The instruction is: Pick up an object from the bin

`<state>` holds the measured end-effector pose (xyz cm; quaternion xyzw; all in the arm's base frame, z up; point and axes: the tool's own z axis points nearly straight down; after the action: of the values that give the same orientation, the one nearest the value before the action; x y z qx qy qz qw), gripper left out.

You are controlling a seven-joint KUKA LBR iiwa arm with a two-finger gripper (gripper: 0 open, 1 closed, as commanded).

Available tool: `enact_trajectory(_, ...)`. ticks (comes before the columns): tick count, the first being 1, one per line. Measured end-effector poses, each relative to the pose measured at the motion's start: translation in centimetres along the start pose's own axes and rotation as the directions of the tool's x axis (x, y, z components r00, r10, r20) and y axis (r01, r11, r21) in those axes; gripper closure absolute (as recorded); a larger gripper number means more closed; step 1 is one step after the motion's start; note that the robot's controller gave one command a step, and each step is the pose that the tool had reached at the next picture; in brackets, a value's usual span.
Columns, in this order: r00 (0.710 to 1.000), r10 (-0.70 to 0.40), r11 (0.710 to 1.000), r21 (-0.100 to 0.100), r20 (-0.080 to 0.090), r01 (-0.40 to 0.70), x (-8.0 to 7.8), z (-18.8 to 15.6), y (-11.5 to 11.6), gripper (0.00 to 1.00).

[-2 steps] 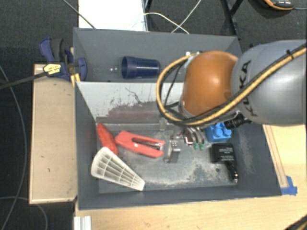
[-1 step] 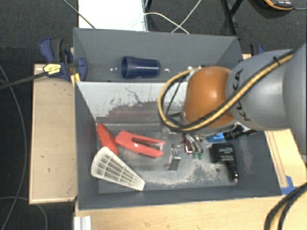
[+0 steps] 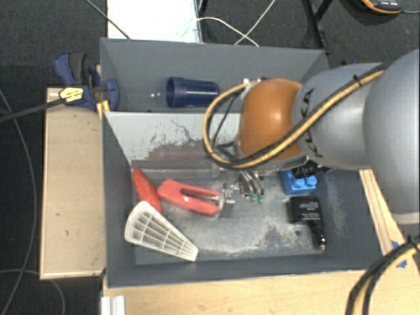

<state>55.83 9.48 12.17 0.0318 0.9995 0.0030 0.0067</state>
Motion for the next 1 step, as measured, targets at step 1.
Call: enact_trajectory(1, 1.0, 0.006, 1.0, 0.003, -0.011, -0.006, 1.22, 4.22, -0.05, 0.0)
